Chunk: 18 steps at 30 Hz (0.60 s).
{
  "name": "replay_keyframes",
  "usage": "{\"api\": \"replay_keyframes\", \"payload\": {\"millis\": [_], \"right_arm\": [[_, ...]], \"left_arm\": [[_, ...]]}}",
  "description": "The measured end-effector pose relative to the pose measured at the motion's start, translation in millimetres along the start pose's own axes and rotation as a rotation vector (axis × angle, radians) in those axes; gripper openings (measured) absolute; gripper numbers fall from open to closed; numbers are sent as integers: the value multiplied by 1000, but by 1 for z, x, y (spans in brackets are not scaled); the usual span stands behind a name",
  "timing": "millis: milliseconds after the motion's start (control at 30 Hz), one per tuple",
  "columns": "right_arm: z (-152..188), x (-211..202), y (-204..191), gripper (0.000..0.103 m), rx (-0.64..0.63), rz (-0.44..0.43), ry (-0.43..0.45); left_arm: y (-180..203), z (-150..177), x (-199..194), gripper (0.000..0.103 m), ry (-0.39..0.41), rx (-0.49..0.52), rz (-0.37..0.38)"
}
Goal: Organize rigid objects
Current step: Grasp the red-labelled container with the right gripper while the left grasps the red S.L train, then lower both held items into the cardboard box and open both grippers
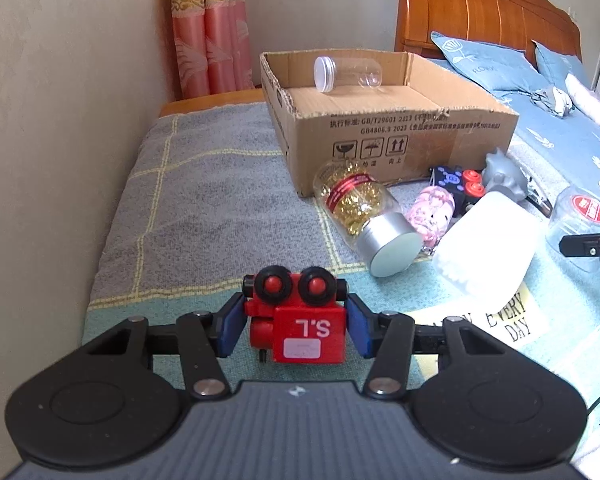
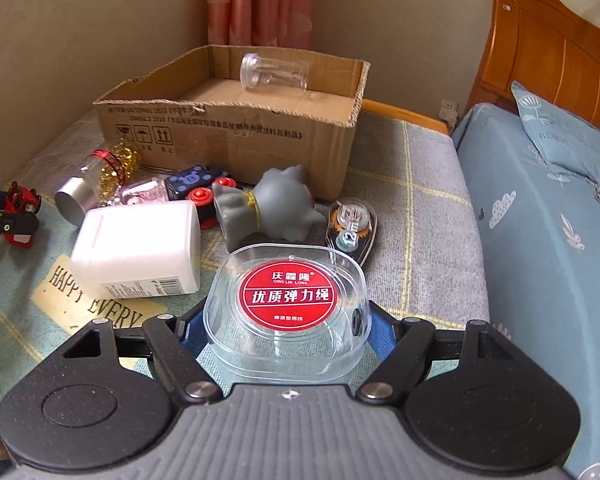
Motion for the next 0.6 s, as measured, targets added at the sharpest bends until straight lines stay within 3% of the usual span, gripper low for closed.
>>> {"api": "replay_keyframes", "payload": {"millis": [367, 600], "right_arm": [[-34, -28, -1, 81, -70, -53, 70], [-75, -37, 4, 81, -115, -67, 135]], "left_arm": [[2, -26, -23, 50, 57, 13, -13], [6, -51, -37, 50, 112, 19, -10]]}}
Point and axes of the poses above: each gripper's, at about its wrist camera, not at the fingertips, and x roughly the way its jaws point, y to its right, z to its underside, the point moved 6 cm from there along x, roughly the way its jaws point, and after that the axes turned 8 degrees about -z, right-handed, at the moved point
